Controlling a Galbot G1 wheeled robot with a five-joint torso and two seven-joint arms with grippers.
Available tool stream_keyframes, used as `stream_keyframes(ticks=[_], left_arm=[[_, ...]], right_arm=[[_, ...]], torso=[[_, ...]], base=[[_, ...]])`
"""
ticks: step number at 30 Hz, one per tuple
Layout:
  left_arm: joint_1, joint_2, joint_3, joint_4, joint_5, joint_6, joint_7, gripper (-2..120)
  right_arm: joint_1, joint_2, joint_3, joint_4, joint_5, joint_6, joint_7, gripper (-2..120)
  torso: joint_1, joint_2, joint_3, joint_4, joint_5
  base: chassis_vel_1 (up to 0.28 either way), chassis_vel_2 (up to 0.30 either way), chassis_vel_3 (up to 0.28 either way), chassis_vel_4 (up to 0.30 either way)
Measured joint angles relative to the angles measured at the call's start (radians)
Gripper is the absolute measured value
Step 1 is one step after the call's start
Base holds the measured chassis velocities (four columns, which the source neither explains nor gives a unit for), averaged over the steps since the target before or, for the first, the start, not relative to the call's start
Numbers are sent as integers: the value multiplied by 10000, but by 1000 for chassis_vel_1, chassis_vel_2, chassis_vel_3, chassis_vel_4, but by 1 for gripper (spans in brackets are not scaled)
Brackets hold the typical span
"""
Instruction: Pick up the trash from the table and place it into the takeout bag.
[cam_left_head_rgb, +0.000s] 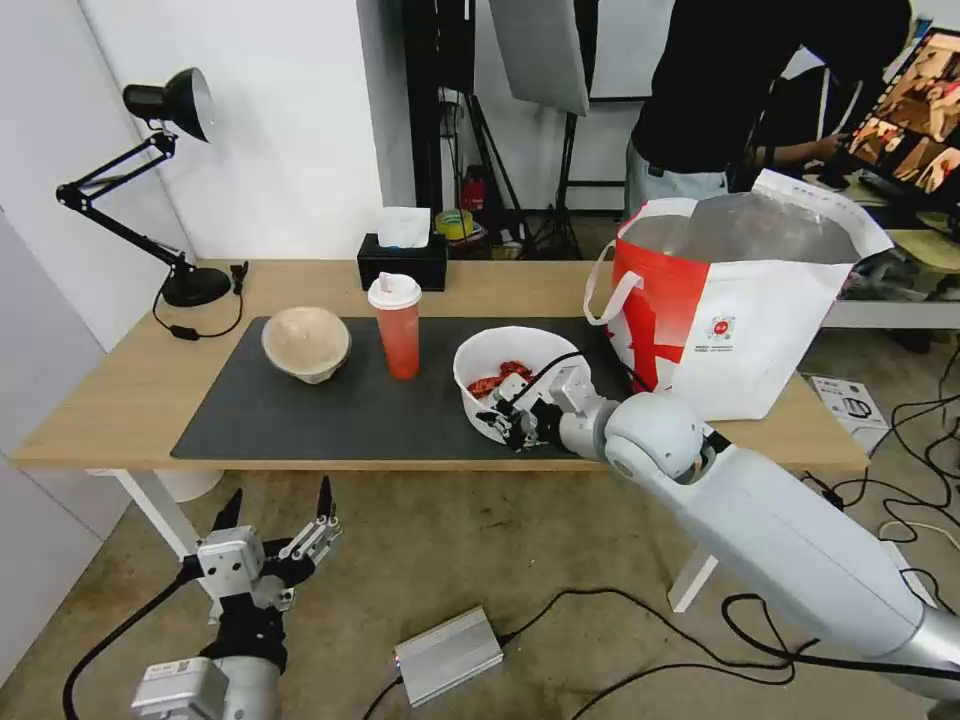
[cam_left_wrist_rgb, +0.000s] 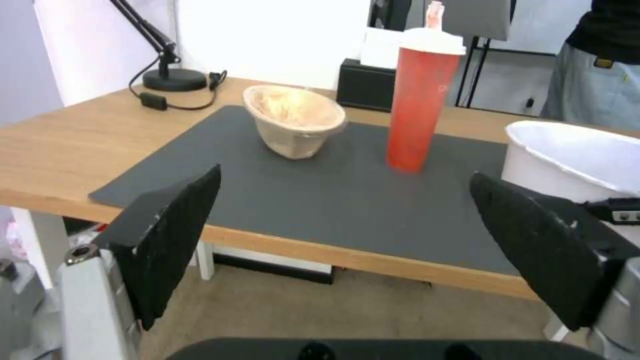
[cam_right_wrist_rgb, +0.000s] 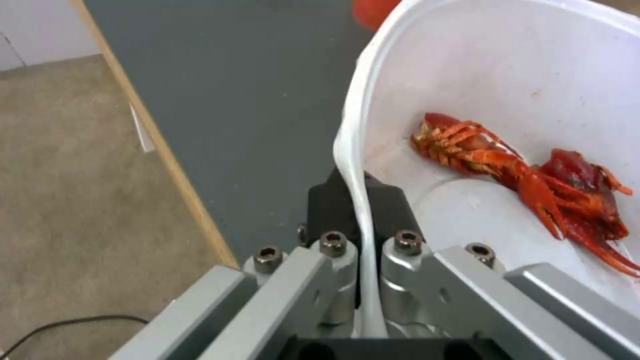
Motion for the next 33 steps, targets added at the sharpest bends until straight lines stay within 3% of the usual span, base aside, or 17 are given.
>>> stream_keyframes(ticks=[12,33], left_arm=[[-31,0,-15,0,40,-48,-39,100],[-20,4,6,0,19,-64,6,100]], right_arm=[[27,-67,53,136,180,3,233,0],[361,-952,1400,1343,859,11,224,0]], torso=[[0,-1,0,1,1],[0,-2,0,0,1]], base=[[0,0,0,0],[0,0,0,0]])
